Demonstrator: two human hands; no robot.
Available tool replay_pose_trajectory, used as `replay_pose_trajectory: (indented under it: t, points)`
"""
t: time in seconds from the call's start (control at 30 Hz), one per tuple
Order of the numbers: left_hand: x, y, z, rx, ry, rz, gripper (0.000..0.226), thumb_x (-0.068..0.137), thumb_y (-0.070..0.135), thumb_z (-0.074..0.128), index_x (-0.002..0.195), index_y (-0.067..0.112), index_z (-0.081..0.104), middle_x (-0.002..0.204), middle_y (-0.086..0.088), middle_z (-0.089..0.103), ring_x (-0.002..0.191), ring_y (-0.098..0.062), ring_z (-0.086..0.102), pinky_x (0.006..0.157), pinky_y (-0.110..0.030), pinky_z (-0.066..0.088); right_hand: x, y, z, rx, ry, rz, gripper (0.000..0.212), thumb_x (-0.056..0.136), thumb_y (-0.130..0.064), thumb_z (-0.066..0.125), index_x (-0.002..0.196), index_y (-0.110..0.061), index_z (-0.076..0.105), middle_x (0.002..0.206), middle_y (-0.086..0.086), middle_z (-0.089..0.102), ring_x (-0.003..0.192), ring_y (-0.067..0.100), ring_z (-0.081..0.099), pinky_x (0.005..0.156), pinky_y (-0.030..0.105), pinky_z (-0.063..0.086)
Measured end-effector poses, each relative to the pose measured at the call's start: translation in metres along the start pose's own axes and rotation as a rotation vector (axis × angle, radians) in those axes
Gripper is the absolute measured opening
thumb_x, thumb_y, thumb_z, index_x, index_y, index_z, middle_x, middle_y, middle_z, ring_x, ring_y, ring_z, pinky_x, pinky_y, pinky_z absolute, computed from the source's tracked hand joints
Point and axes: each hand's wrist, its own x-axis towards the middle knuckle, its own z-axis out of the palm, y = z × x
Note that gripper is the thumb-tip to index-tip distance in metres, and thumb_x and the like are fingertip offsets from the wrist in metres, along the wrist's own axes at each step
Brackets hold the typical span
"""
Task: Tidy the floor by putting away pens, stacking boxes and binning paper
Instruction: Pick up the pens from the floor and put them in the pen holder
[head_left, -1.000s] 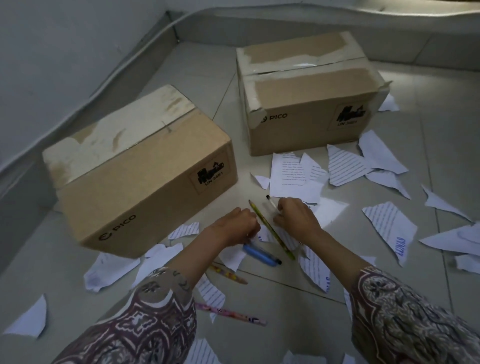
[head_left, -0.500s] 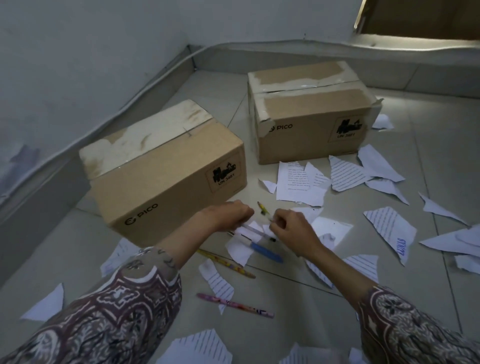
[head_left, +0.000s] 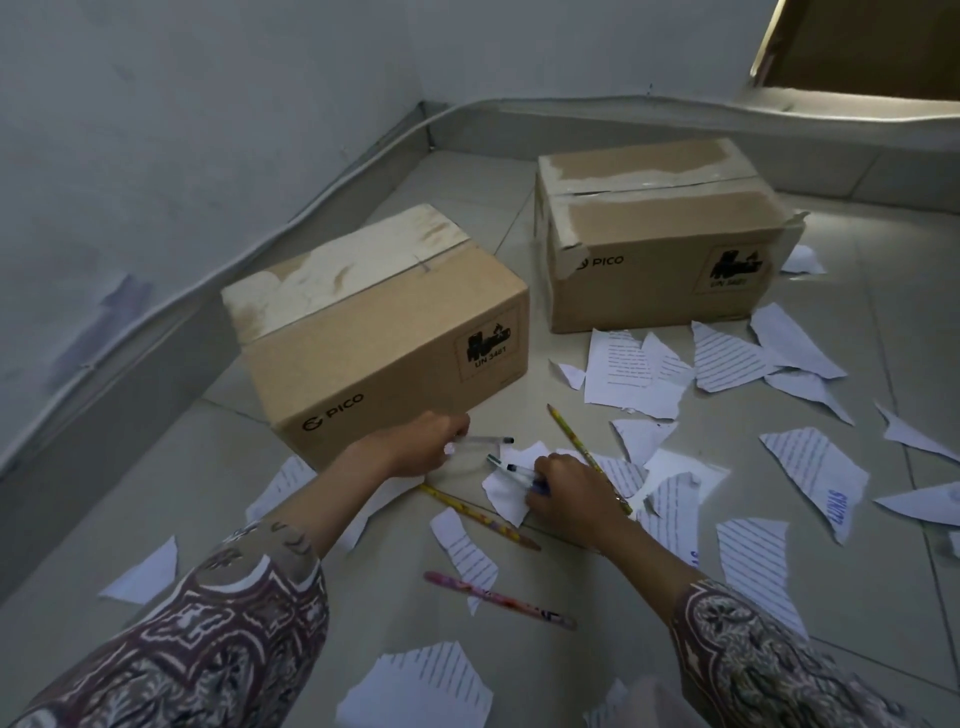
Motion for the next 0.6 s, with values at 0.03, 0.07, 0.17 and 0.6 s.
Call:
replay_pose_trajectory:
  t: [0.03, 0.07, 0.17, 0.6]
  points:
    - [0.0, 0.0, -0.001, -0.05, 0.037, 0.004, 0.015, 0.093, 0.002, 0.034, 0.1, 0.003, 0.048, 0.084, -0.007, 0.044, 0.077, -0.023, 0.04, 0.067, -0.031, 0.03, -0.001, 0.002, -0.003, 0.086, 0.008, 0.037, 0.02, 0.081, -0.019, 0.052, 0.071, -0.011, 0.036, 0.067, 0.004, 0.041, 0.071, 0.026, 0.044, 0.056, 0.03, 0.026]
    - [-0.001, 0.001, -0.001, -0.11, 0.079, 0.015, 0.012, 0.096, 0.006, 0.035, 0.093, 0.005, 0.047, 0.079, -0.006, 0.044, 0.073, -0.022, 0.039, 0.066, -0.031, 0.029, -0.001, 0.003, -0.007, 0.165, 0.015, 0.074, 0.022, 0.08, -0.02, 0.054, 0.071, -0.01, 0.037, 0.066, 0.005, 0.041, 0.067, 0.025, 0.042, 0.055, 0.03, 0.026]
    - [-0.004, 0.008, -0.007, -0.268, 0.168, 0.003, 0.019, 0.1, 0.017, 0.036, 0.083, 0.012, 0.042, 0.068, 0.004, 0.04, 0.061, -0.01, 0.037, 0.056, -0.025, 0.028, -0.007, 0.012, -0.026, 0.348, -0.005, 0.171, 0.021, 0.083, -0.021, 0.056, 0.072, -0.012, 0.04, 0.068, 0.008, 0.047, 0.064, 0.024, 0.044, 0.059, 0.03, 0.031]
    - [-0.069, 0.144, -0.135, -1.08, 0.284, -0.036, 0.012, 0.095, 0.012, 0.05, 0.089, 0.003, 0.056, 0.086, -0.016, 0.067, 0.081, -0.025, 0.067, 0.071, -0.039, 0.058, -0.071, -0.003, -0.233, 0.978, 0.094, 0.425, 0.015, 0.092, -0.003, 0.05, 0.082, 0.002, 0.059, 0.075, 0.011, 0.061, 0.068, 0.016, 0.056, 0.067, 0.021, 0.047]
